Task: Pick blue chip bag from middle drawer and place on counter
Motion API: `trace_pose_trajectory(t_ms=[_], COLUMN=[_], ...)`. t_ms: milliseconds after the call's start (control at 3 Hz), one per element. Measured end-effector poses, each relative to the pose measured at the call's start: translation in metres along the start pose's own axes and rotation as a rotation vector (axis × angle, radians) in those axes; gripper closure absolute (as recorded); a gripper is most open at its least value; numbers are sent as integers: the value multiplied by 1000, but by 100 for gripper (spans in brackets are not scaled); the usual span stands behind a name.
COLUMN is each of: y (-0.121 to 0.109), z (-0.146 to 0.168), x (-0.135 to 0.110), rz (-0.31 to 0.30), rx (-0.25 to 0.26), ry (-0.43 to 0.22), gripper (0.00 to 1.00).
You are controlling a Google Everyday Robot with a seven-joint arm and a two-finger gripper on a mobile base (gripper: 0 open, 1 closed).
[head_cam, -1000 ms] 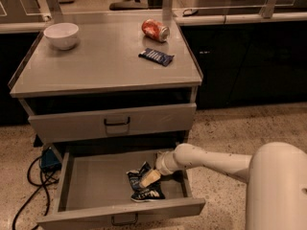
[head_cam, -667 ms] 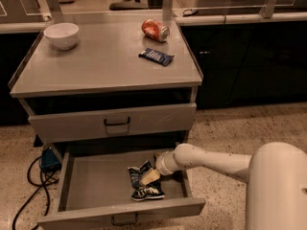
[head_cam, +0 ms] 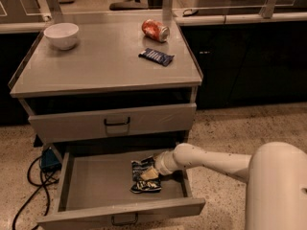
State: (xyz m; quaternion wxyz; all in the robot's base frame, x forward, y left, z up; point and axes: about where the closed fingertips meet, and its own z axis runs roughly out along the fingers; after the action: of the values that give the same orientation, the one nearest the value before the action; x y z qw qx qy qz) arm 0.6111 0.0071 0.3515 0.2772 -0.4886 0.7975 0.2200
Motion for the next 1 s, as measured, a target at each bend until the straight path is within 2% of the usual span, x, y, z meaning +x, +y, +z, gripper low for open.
trace_pose_trajectory(t_ms=[333, 667, 1000], y=[1, -13, -15], z=[-3, -48, -128], x=[-2, -2, -16], rz=[0, 17, 33], rx=[1, 99, 250], ry=[0, -6, -58], gripper=[87, 100, 100])
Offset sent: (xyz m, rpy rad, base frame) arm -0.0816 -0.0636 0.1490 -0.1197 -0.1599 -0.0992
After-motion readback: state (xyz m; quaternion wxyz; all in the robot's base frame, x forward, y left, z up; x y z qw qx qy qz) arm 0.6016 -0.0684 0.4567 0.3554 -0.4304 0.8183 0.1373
